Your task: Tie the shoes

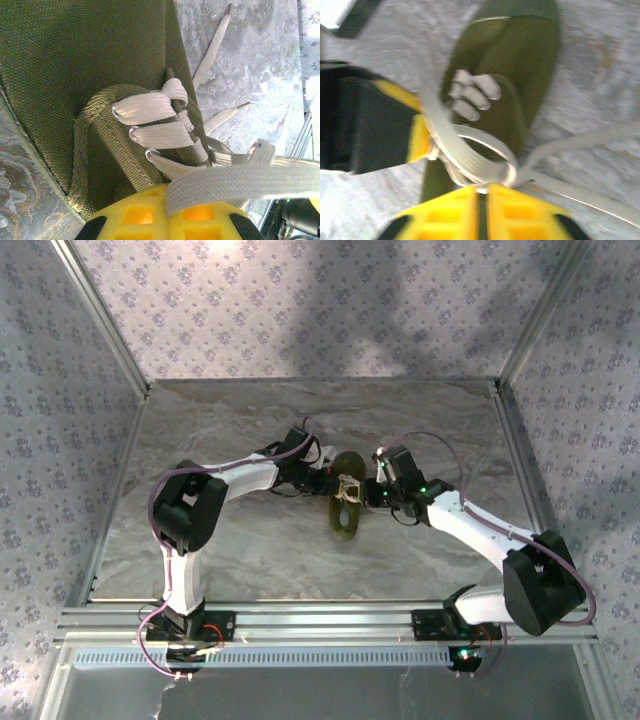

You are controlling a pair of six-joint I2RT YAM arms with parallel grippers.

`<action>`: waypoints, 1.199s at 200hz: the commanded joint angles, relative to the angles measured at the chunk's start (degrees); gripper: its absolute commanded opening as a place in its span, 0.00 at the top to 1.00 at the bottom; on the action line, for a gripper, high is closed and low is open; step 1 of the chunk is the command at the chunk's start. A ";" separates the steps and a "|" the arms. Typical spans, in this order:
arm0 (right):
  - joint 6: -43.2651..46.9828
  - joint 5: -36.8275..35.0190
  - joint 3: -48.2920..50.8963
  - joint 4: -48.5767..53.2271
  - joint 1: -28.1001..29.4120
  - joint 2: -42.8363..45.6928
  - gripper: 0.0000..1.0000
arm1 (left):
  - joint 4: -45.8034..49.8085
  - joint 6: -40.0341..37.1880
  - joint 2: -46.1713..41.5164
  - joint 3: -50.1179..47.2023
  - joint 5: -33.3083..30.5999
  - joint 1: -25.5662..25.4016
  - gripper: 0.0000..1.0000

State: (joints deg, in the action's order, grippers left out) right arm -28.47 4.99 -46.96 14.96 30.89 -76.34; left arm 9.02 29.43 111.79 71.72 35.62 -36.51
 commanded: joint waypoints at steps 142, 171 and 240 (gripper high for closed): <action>0.42 3.10 -2.92 -0.46 -1.81 -5.92 0.68 | 0.28 -1.48 -1.25 0.51 1.56 -0.34 1.00; 0.12 3.30 -2.78 -0.92 -1.84 -7.05 0.73 | 0.19 -1.39 -1.17 0.65 1.54 -0.39 1.00; -1.21 2.80 -2.65 -1.57 -2.03 -8.59 0.86 | -0.59 -1.09 -2.08 -0.15 1.14 -0.31 1.00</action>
State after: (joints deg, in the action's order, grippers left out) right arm -28.88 7.33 -49.39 13.85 29.10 -84.68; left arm 9.04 29.04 111.77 71.72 35.59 -36.51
